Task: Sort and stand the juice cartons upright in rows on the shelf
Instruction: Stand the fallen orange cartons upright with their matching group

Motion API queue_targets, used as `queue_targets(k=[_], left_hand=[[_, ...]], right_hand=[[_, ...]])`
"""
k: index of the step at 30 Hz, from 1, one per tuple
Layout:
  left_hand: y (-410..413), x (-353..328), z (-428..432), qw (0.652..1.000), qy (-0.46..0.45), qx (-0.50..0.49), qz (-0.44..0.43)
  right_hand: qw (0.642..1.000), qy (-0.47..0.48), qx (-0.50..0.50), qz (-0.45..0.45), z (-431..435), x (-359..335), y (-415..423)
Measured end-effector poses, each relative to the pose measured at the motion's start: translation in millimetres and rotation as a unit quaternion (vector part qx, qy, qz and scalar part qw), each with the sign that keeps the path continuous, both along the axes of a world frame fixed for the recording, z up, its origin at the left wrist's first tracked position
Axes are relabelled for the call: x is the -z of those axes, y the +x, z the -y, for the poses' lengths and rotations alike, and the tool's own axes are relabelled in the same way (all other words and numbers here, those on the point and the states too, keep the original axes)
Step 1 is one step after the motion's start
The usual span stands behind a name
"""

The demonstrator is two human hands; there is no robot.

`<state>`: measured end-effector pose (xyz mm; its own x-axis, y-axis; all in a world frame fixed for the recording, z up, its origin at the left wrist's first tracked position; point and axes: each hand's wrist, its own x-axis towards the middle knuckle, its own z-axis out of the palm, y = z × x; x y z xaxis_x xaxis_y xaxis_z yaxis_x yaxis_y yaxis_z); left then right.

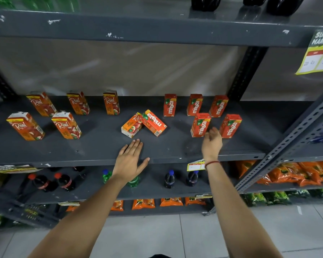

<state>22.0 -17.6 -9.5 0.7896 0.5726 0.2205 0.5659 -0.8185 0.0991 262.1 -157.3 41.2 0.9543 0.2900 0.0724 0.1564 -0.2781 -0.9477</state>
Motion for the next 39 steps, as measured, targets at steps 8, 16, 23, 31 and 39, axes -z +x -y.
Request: queue_targets(k=[8, 16, 23, 31, 39], left_hand=[[0.3, -5.3, -19.0, 0.998, -0.03, 0.047, -0.033], [2.9, -4.6, -26.7, 0.996, -0.02, 0.046, -0.075], [2.9, -2.1, -26.7, 0.997, 0.014, 0.045, -0.056], [4.0, -0.5, -27.3, 0.998, 0.021, 0.04, -0.047], [3.1, -0.8, -26.1, 0.998, 0.019, 0.04, -0.043]], right_hand=[[0.972, -0.08, -0.207, 0.081, -52.3, -7.3, -48.5], [0.871, -0.245, -0.423, -0.037, -109.3, -25.5, -22.2], [0.846, -0.251, -0.461, -0.089, -115.1, -26.9, -18.2], [0.887, -0.172, -0.413, -0.113, -100.7, -7.4, -38.7], [0.922, -0.06, -0.361, -0.128, -80.2, 3.7, -73.2]])
